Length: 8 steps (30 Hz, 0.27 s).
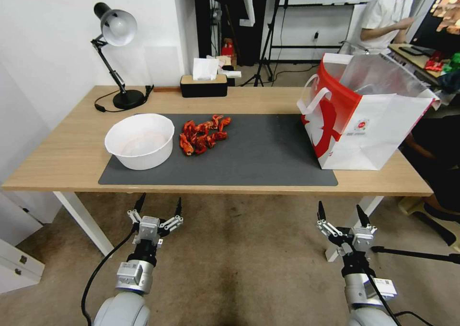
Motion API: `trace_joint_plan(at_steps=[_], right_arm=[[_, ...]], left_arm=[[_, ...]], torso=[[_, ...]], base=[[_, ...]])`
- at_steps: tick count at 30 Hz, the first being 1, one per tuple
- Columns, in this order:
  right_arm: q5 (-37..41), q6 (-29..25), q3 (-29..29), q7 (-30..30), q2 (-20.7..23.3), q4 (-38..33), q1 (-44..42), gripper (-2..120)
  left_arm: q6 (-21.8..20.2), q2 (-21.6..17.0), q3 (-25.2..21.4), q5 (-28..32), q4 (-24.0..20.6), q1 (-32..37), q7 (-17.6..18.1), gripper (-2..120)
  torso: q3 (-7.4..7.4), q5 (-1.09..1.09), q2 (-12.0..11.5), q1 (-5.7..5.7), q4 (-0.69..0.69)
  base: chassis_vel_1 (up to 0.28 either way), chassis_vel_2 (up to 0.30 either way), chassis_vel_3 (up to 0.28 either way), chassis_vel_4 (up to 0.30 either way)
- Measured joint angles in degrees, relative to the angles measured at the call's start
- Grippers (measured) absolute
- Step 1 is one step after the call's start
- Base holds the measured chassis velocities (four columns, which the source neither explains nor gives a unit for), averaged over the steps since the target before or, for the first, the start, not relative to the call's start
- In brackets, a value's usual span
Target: Close the disposable takeout box, then place it into the delivery bag.
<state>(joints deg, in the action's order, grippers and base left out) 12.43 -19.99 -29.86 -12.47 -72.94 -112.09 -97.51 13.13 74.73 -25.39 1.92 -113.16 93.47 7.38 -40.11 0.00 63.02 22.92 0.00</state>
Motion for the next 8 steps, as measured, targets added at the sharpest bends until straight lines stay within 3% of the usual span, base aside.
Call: trace_joint_plan(at_steps=[8], right_arm=[[0.04, 0.02, 0.00, 0.00, 0.01, -0.02, 0.00, 100]], left_arm=[[-0.01, 0.00, 0.00, -0.02, 0.00, 0.00, 0.00, 100]], torso=[[0.00, 0.00, 0.00, 0.00, 0.00]], base=[[0.000, 0.000, 0.000, 0.000]])
